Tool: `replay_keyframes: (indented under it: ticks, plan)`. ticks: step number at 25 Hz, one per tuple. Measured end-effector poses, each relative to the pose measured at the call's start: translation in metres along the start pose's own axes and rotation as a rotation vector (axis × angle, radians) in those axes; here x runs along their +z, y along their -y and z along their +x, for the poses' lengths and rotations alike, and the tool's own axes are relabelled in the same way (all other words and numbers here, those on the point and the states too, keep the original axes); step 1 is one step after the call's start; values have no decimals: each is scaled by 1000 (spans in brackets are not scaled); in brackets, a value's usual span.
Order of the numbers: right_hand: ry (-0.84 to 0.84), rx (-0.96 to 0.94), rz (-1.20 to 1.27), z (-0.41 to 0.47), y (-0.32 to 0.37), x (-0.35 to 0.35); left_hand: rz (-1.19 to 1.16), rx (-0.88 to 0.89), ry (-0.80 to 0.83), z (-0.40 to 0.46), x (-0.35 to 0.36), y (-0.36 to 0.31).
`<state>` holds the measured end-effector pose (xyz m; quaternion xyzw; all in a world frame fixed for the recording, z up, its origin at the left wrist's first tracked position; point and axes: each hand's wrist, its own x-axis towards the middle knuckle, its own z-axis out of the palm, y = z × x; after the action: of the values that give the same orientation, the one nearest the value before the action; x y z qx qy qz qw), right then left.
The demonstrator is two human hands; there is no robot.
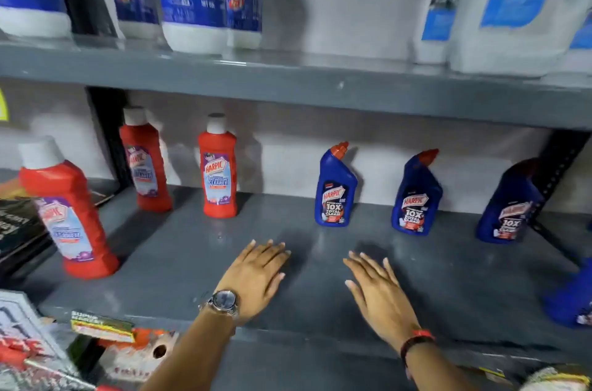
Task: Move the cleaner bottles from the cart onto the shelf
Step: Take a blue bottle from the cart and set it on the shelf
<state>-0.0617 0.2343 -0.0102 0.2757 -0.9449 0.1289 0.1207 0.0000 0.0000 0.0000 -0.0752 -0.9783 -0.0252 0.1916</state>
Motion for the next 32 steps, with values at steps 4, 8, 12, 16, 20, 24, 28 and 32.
replay_keyframes:
  ticks: [4, 8, 12, 16, 20, 24, 28, 32]
  plan:
    - [19, 35, 56, 4, -13, 38, -209, -97, 76, -8, 48, 10]
    - [39, 28, 174, 6, -19, 50, -282, -99, 38, -6, 67, 14]
    - [36, 44, 180, 4, -12, 45, -329, -121, 21, -7, 69, 16]
    - [86, 47, 193, 2, -12, 43, -345, -147, 30, -8, 68, 15]
    - [189, 62, 131, 2, -12, 36, -182, -131, 63, -7, 63, 11]
    - [114, -2, 16, 15, 26, 17, -75, -260, -20, -27, 36, 2]
    - [36, -103, 383, 4, 139, 18, -87, -479, -61, -132, -15, 36]
    - [278, -295, 643, -21, 283, 65, -132, -972, -117, -290, -29, 98]
